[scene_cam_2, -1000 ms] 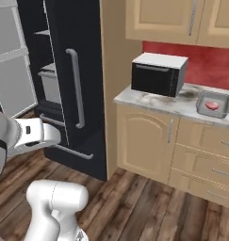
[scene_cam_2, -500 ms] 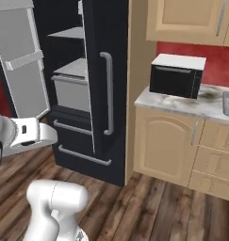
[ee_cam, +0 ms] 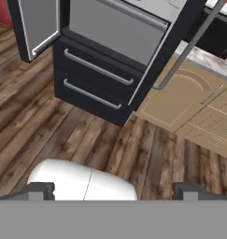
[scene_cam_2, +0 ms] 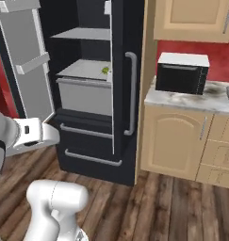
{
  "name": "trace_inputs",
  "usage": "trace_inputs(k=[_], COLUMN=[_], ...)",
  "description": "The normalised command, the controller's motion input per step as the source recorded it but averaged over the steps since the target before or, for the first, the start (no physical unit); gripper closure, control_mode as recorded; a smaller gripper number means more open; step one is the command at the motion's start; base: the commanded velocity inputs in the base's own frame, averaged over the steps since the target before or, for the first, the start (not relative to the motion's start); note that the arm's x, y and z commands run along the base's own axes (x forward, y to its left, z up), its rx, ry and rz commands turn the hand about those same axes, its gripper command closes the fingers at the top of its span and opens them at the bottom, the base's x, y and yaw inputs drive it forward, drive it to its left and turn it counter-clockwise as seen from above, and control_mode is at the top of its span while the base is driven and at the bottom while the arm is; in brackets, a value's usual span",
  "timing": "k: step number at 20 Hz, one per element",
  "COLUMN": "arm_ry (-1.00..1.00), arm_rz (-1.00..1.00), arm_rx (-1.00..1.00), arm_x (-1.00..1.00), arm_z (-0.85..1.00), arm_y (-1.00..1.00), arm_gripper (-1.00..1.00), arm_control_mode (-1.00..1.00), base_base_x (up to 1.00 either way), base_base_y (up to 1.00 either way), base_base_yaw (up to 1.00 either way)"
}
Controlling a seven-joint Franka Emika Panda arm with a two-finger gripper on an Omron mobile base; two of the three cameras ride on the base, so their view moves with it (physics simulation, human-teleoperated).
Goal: Place one broccoli and one steak in each tupperware on the nearby counter, to pack two identical lunches.
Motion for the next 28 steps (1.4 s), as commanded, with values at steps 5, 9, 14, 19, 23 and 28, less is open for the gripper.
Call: trace_inputs(k=[5, 9, 14, 19, 23, 28], arm_ry=[0.0, 0.0, 0.0, 0.0, 0.0, 0.0], arm_rz=[0.0, 0.0, 0.0, 0.0, 0.0, 0.0], arm_rx=[0.0, 0.0, 0.0, 0.0, 0.0, 0.0], arm_x=[0.0, 0.0, 0.0, 0.0, 0.0, 0.0], arm_z=[0.0, 0.0, 0.0, 0.0, 0.0, 0.0], arm_y=[0.0, 0.0, 0.0, 0.0, 0.0, 0.0], arm_gripper=[-1.0, -1.0, -1.0, -1.0, -1.0, -1.0], arm_control_mode=[1.0, 1.0, 1.0, 1.0, 1.0, 1.0], base_base_x=[-0.08, -0.01, 0.0, 0.0, 0.22, 0.75], base_base_y=[1.0, 0.73, 0.18, 0.01, 0.01, 0.01], base_base_yaw=[-0.32, -0.26, -0.03, 0.04, 0.08, 0.06])
